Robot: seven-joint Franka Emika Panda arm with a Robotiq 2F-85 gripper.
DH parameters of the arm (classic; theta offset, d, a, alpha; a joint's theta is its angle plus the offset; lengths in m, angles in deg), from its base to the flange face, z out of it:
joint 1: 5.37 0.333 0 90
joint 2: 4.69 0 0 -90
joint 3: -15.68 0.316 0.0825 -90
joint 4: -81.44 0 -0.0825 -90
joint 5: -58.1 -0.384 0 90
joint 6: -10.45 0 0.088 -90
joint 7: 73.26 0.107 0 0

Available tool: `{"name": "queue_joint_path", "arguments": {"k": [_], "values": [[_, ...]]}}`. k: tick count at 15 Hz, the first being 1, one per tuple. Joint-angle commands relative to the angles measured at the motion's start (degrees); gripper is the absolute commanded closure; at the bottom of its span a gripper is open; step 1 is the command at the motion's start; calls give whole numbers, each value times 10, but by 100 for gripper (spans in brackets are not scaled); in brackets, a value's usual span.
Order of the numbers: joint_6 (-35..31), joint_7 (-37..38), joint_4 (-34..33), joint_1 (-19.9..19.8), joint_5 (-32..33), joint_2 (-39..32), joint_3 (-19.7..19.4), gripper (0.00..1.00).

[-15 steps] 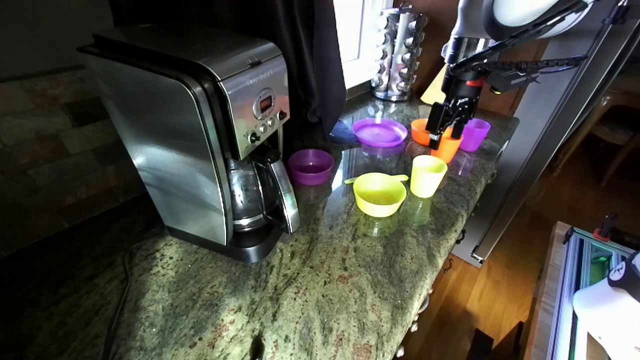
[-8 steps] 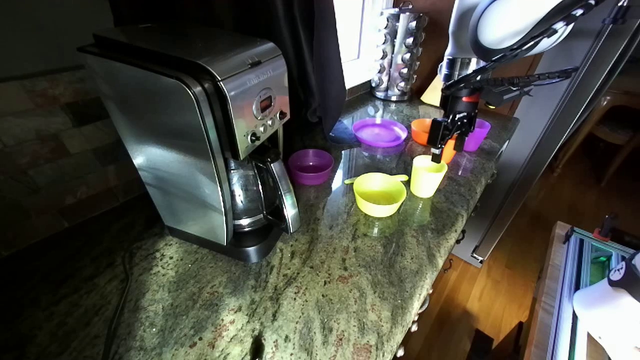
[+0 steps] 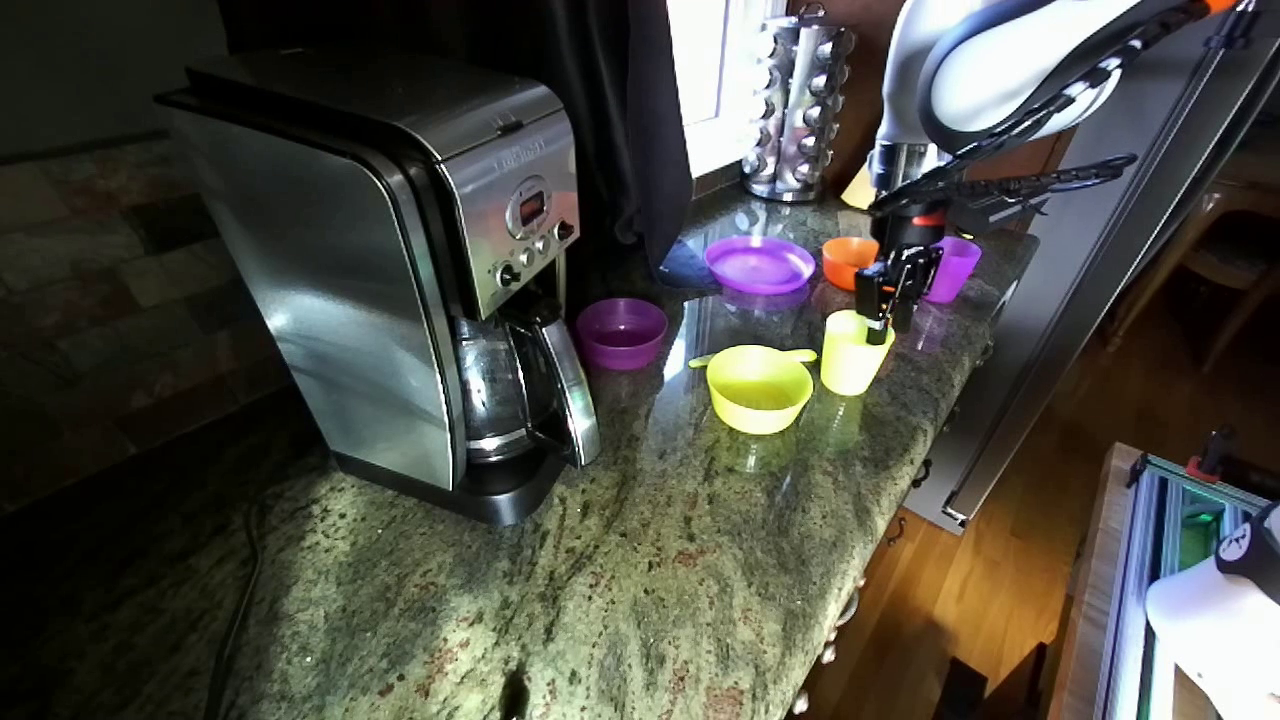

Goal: Put the yellow cup and spoon inside the bowl

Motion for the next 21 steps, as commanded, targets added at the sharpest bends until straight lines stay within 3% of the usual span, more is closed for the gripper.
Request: {"name": "queue_joint_path", "arguments": {"k": [1,3,5,17,21], "values": [[-13,4,-7,2,4,-19,0,78],[-7,3,-10,6,-4,-15,1,94],[-1,6,-9,9,-5,-3,4,100],[48,1,-35,42,-12,72,29,99],[48,-2,-69,63,-24,65,44,99]]}}
